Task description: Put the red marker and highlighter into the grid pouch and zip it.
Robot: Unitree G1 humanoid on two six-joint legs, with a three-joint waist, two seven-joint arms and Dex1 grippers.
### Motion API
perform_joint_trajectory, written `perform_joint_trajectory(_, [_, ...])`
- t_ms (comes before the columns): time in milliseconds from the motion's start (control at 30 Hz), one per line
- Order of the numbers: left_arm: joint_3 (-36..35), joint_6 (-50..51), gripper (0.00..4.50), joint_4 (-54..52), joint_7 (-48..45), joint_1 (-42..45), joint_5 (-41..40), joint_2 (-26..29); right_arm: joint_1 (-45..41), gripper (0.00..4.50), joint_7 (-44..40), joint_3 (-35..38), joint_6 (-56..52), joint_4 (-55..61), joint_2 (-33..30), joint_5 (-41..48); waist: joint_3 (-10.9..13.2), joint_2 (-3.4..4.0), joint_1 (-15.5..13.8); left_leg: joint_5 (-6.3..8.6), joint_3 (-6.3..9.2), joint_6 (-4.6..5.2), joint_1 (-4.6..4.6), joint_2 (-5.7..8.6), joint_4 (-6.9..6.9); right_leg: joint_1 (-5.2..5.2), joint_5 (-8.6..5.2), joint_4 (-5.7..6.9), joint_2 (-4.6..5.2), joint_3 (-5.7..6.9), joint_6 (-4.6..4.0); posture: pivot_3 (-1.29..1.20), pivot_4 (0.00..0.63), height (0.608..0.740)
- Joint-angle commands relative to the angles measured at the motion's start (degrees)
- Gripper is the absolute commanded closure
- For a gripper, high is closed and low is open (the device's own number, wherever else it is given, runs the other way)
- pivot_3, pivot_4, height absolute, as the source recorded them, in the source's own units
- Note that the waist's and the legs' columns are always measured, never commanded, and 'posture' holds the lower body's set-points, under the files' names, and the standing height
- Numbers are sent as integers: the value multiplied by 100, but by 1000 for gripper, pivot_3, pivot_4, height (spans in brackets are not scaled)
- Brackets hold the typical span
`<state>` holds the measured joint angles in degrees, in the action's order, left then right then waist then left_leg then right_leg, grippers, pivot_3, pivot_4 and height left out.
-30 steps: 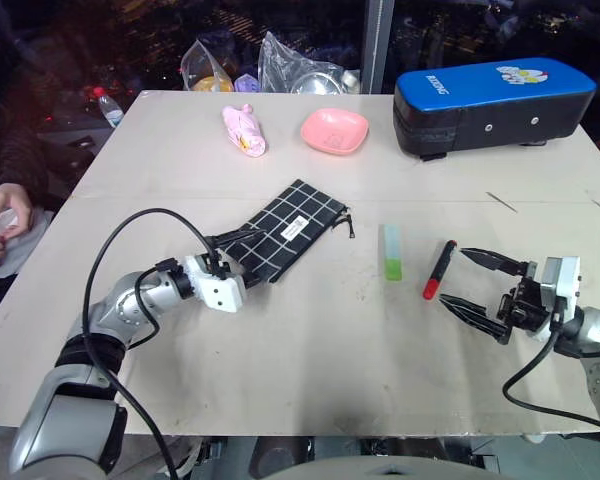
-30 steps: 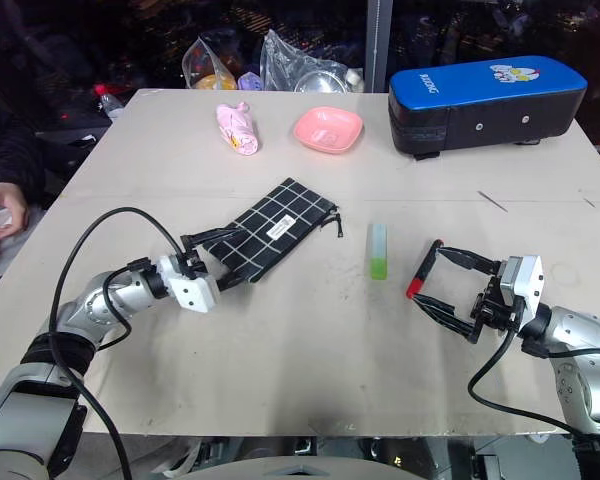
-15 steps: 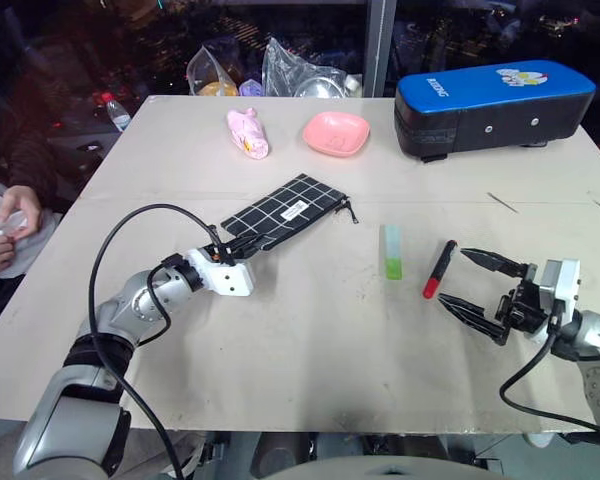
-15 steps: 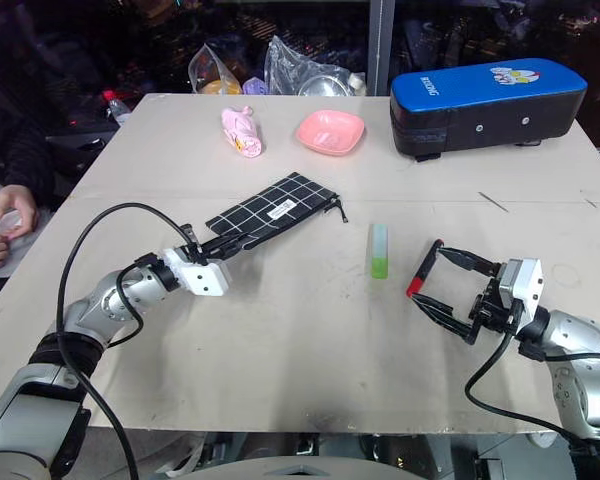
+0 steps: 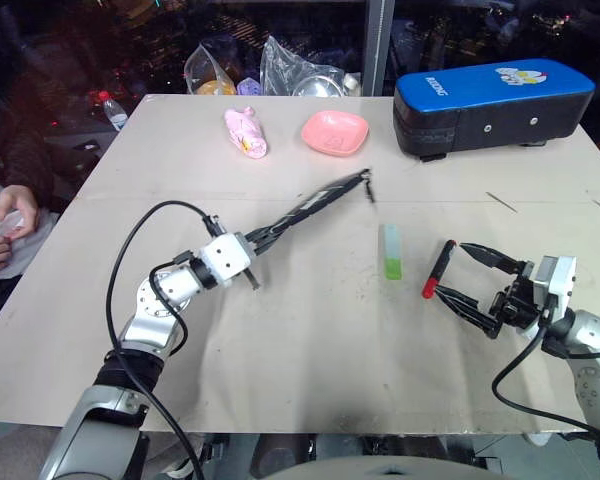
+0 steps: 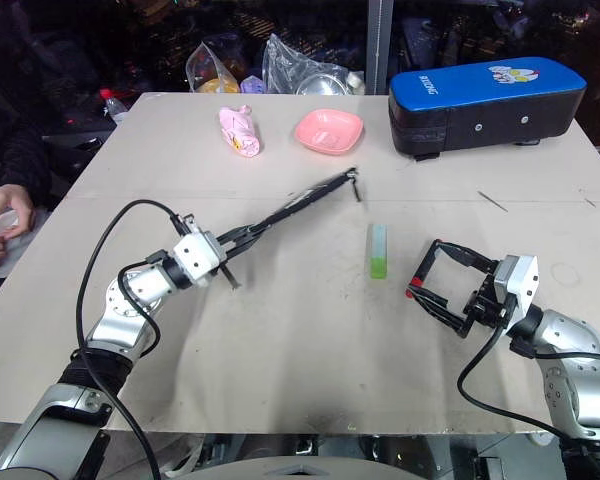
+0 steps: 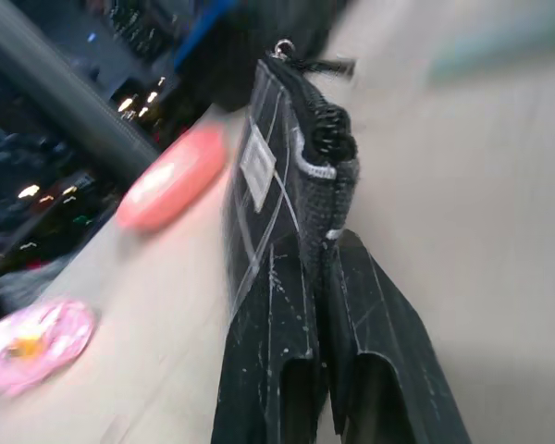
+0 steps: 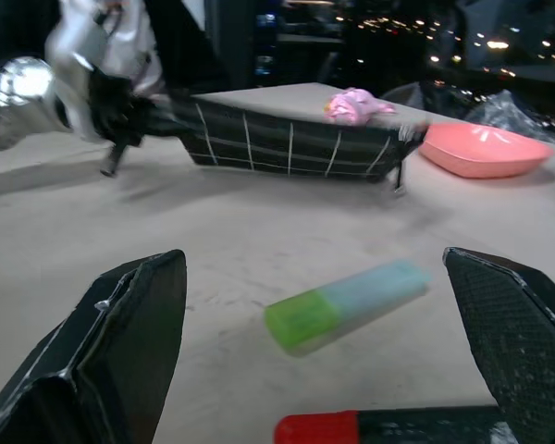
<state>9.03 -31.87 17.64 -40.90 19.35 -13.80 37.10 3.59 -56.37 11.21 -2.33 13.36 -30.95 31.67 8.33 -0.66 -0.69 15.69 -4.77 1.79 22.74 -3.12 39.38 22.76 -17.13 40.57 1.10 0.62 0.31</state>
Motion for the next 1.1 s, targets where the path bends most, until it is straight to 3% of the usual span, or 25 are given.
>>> perform_joint_trajectory(33, [-112, 941, 4469, -972, -402, -80, -679, -65, -416, 0, 783, -14, -494, 465, 57, -42, 0, 1, 32, 0, -2, 0, -3, 0, 0, 0, 0, 1, -2, -3, 0, 0, 150, 716])
perform_joint_trajectory(167, [-86, 1069, 4469, -1200, -400, -69, -263, -228, -1281, 0, 1879, -291, -1847, 636, -103, -385, 0, 1, 101, -5, -1, -9, -6, 0, -1, 0, 0, 4, -9, -7, 0, 0, 150, 716])
perform_joint_trajectory(300, [-104, 1135, 4469, -1301, -342, -126, -68, -432, -1926, 0, 2691, -292, -3301, 761, 6, -17, 0, 0, 91, -7, 2, -12, 0, 0, -4, 1, -1, -3, -11, -8, -1, 0, 150, 716])
perform_joint_trajectory(467, [-93, 1091, 4469, -1371, -369, -224, 136, -609, -2424, 0, 3099, -306, -4464, 733, 121, 338, 1, 0, 91, -6, 1, -11, 10, 0, -5, 2, -1, -19, -9, -8, -1, 0, 150, 716])
perform_joint_trajectory(800, [-138, 1048, 4469, -1400, -458, -326, 279, -728, -2964, 0, 2797, -738, -4309, -179, 28, -218, 1, 0, 128, 6, 1, 11, 12, 0, -10, 2, 0, -27, -10, -8, 0, 0, 150, 716])
perform_joint_trajectory(900, [-167, 1088, 4500, -1438, -481, -332, 265, -735, -3139, 766, 2691, -808, -4168, -445, 67, -348, 1, 0, 134, 7, 2, 11, 13, 0, -15, 3, 0, -32, -11, -7, 0, 0, 150, 716])
perform_joint_trajectory(1000, [-177, 1087, 4500, -1443, -520, -359, 258, -726, -3357, 2337, 2588, -889, -4012, -773, 115, -475, 1, 0, 138, 7, 1, 11, 13, -1, -17, 3, 0, -35, -11, -7, 1, 0, 150, 716])
perform_joint_trajectory(1100, [-178, 1082, 4500, -1442, -547, -375, 282, -726, -3504, 3588, 2475, -949, -3853, -1009, 151, -586, 1, 0, 137, 7, 1, 11, 15, -1, -17, 3, 0, -39, -10, -7, 1, 0, 150, 716])
